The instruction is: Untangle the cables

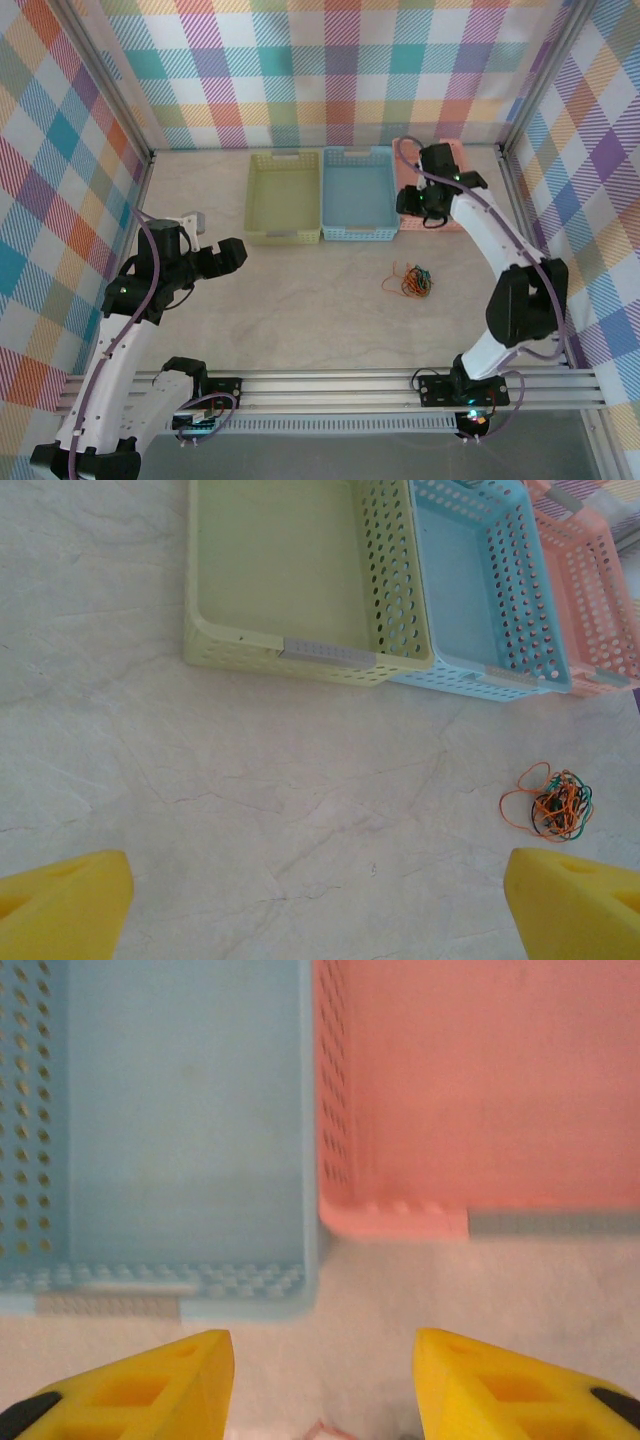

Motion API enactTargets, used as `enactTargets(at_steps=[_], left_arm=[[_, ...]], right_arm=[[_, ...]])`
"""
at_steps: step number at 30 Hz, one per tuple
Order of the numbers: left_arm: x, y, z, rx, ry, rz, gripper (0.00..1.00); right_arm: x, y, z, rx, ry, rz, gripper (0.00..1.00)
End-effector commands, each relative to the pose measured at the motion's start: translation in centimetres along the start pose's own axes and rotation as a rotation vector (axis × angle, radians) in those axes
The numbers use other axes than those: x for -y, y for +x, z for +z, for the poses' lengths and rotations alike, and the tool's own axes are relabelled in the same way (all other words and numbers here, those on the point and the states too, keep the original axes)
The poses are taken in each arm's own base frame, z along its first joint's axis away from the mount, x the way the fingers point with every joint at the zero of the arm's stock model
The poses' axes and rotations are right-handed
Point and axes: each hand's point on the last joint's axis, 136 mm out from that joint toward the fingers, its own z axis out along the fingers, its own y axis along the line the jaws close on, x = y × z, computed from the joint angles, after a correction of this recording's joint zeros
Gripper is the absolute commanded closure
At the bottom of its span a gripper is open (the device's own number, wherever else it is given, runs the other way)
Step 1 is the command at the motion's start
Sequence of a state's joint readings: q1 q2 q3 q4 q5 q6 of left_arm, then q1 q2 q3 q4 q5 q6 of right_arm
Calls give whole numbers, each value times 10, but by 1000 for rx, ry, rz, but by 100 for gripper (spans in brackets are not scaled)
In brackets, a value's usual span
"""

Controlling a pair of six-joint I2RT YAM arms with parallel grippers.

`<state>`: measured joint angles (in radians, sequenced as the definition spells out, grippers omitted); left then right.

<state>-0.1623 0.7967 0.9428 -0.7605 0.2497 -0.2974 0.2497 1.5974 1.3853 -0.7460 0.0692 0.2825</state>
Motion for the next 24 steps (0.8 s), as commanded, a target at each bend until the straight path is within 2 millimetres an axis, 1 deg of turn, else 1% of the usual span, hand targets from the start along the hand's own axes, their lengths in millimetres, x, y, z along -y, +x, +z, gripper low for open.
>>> enactTargets(at_steps=[1, 3, 6, 10, 16, 24], left_arm=[[-3, 6, -1, -15, -5, 11, 5], [-2, 7, -1, -17, -4, 11, 5], [-2, 6, -1, -13, -3, 11, 5], [-1, 6, -2, -11, 1, 13, 5], [-1, 6, -2, -9, 1, 14, 5], [-2, 7, 0, -17, -1, 12, 5]], right_arm=[[8, 38, -2, -73, 10, 55, 46], [16, 59, -1, -116, 29, 70, 44], [26, 88, 6, -180, 58, 89, 42], [33, 115, 16, -262, 78, 112, 39], [42, 133, 28, -307, 113, 117, 36], [45, 151, 44, -391, 120, 104, 33]])
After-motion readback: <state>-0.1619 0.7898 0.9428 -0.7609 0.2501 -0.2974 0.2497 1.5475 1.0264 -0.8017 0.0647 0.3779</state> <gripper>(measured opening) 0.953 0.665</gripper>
